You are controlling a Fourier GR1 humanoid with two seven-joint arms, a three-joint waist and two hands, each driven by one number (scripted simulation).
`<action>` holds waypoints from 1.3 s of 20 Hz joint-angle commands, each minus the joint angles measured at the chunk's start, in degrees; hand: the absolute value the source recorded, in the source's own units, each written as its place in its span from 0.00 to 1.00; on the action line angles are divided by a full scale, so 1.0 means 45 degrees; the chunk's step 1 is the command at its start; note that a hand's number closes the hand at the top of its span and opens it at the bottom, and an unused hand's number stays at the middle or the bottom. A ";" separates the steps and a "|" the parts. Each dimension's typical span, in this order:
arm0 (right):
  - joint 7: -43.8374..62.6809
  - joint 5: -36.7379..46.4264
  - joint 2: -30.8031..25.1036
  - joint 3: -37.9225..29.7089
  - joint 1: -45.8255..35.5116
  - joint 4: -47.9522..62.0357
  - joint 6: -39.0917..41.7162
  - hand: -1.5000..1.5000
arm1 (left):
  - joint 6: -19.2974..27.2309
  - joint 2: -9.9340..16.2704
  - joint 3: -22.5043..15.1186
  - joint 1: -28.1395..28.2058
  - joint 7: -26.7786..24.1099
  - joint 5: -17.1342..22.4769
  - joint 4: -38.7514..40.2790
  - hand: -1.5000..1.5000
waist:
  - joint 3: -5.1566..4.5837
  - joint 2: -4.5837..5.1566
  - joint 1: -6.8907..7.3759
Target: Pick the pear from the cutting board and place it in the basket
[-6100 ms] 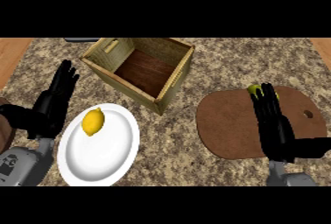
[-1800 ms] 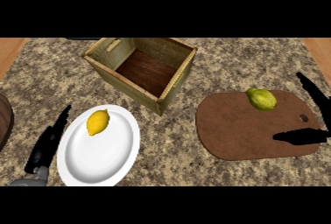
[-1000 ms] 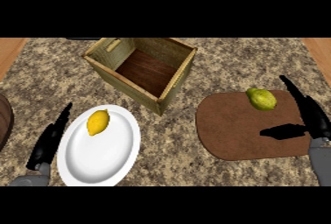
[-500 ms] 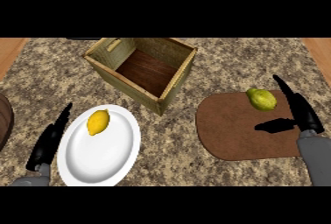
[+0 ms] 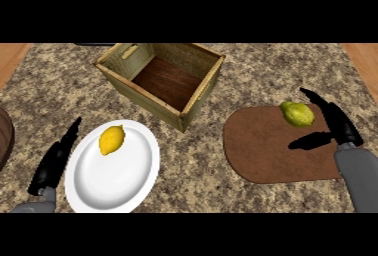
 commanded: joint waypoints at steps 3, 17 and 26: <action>-0.0362 -0.0016 0.0808 0.0533 0.0230 0.0297 0.0271 1.00 | -0.0094 0.0071 0.0275 -0.0172 -0.0302 0.0011 0.0354 0.50 | 0.0105 0.0063 -0.0005; -0.0525 0.0483 0.1443 0.0945 -0.0812 -0.0199 -0.0229 1.00 | -0.0194 -0.0172 0.0100 0.0492 -0.0101 -0.0194 -0.0513 0.50 | 0.0108 0.0050 0.0072; 0.6488 0.4511 0.2396 0.1915 0.1082 -0.1151 -0.3184 1.00 | 0.0049 -0.0030 0.0391 0.0462 -0.0055 -0.0325 0.0048 0.50 | -0.0191 -0.0301 -0.0409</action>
